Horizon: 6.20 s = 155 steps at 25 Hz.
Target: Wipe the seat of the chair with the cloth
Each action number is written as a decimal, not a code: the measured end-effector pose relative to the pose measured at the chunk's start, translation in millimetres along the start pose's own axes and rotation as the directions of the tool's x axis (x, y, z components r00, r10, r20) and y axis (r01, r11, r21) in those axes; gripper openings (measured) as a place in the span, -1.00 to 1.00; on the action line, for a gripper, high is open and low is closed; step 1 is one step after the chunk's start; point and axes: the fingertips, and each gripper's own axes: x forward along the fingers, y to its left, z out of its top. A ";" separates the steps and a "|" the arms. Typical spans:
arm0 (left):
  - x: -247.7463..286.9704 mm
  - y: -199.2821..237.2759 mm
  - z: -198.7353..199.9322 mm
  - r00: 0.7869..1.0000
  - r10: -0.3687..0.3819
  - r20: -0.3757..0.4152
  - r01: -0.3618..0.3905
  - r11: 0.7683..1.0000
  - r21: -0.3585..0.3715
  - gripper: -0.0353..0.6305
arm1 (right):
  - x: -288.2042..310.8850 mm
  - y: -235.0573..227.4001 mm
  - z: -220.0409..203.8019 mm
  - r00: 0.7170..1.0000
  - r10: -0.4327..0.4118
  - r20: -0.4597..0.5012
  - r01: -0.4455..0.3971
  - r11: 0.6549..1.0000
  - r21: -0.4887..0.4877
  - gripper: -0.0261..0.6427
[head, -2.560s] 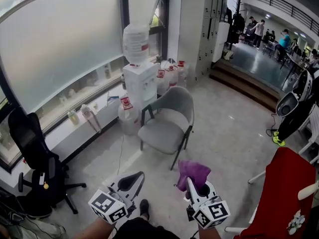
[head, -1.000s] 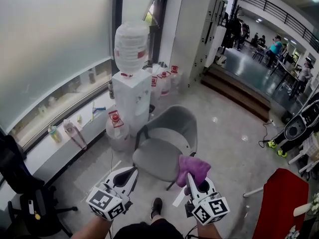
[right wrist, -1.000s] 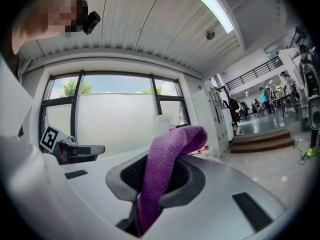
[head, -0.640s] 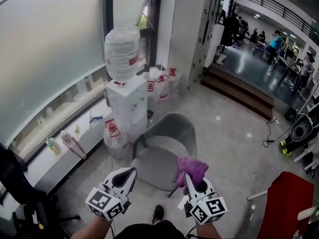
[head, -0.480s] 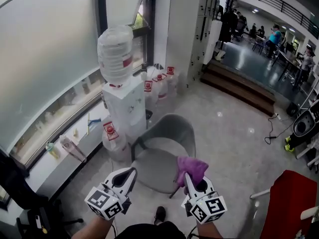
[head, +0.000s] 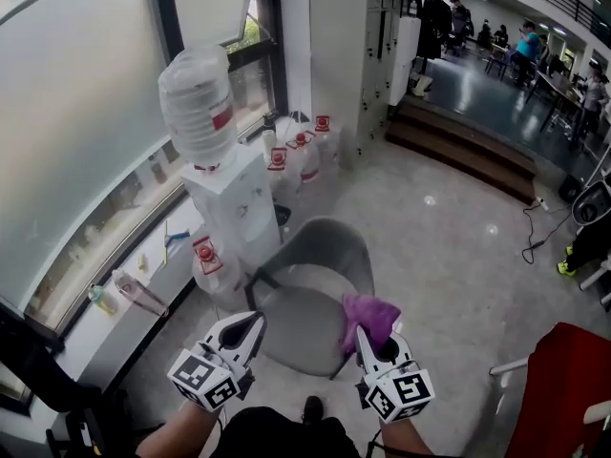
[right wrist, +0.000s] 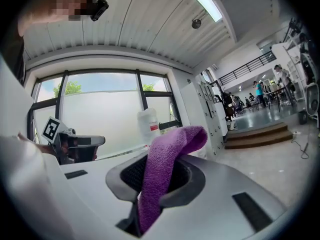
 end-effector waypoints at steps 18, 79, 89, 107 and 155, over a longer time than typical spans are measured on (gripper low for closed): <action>58.5 86.0 -47.1 0.971 -0.221 -0.088 0.221 0.975 -0.014 -0.88 | 64.6 -35.1 -59.1 0.967 -0.252 -0.026 0.252 0.968 0.015 -0.73; 56.2 236.9 -494.0 0.766 -0.161 -0.623 0.054 0.981 -0.187 -0.88 | 48.0 -119.7 -555.6 0.565 -0.550 -0.615 0.571 0.799 -0.190 -0.73; 49.0 257.7 -496.7 0.761 -0.155 -0.630 0.053 0.983 -0.178 -0.87 | 71.6 -97.1 -573.2 0.566 -0.498 -0.656 0.563 0.816 -0.134 -0.72; 21.3 301.6 -501.2 0.754 -0.105 -0.648 -0.035 0.980 -0.198 -0.87 | 164.9 -15.7 -587.4 0.647 -0.340 -0.683 0.477 0.879 0.015 -0.71; 104.2 157.4 -507.8 0.649 -0.273 -0.710 0.185 0.962 -0.201 -0.87 | 126.0 -130.4 -511.4 0.602 -0.497 -0.626 0.625 0.780 -0.018 -0.71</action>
